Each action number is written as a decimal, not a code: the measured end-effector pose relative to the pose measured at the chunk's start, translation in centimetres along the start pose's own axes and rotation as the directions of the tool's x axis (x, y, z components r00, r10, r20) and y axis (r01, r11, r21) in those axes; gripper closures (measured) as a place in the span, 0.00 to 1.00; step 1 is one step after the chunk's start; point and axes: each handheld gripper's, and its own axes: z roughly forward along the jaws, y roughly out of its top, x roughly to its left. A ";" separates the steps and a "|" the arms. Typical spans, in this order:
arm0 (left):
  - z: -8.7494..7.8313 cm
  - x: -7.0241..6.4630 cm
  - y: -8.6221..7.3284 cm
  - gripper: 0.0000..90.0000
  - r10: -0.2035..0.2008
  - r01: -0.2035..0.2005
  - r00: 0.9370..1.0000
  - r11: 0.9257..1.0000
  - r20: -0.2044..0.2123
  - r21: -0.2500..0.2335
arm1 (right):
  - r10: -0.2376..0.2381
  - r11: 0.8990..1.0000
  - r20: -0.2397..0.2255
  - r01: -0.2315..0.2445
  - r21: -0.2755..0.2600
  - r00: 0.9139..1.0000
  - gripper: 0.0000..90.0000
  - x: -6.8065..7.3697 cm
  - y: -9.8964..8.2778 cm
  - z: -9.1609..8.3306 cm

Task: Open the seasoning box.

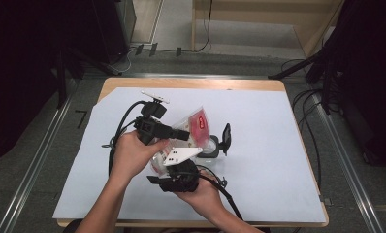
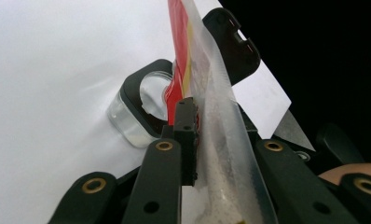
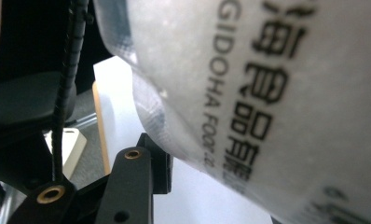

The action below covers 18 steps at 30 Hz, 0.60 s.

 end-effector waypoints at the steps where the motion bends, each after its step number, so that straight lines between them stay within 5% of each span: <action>1: 0.0 0.0 0.0 0.86 0.004 -0.004 1.000 1.000 0.003 -0.001 | 0.005 1.000 -0.001 -0.005 -0.002 1.000 0.70 0.0 0.0 0.0; 9: -0.2 -0.2 0.0 0.78 0.019 -0.018 1.000 1.000 0.019 -0.015 | 0.031 0.999 -0.024 -0.032 -0.021 0.999 0.70 -0.1 0.2 -0.4; 18: -0.1 -0.4 0.4 0.86 0.021 -0.021 1.000 1.000 -0.012 0.011 | 0.019 1.000 -0.020 -0.019 -0.024 1.000 0.70 0.1 0.2 -0.4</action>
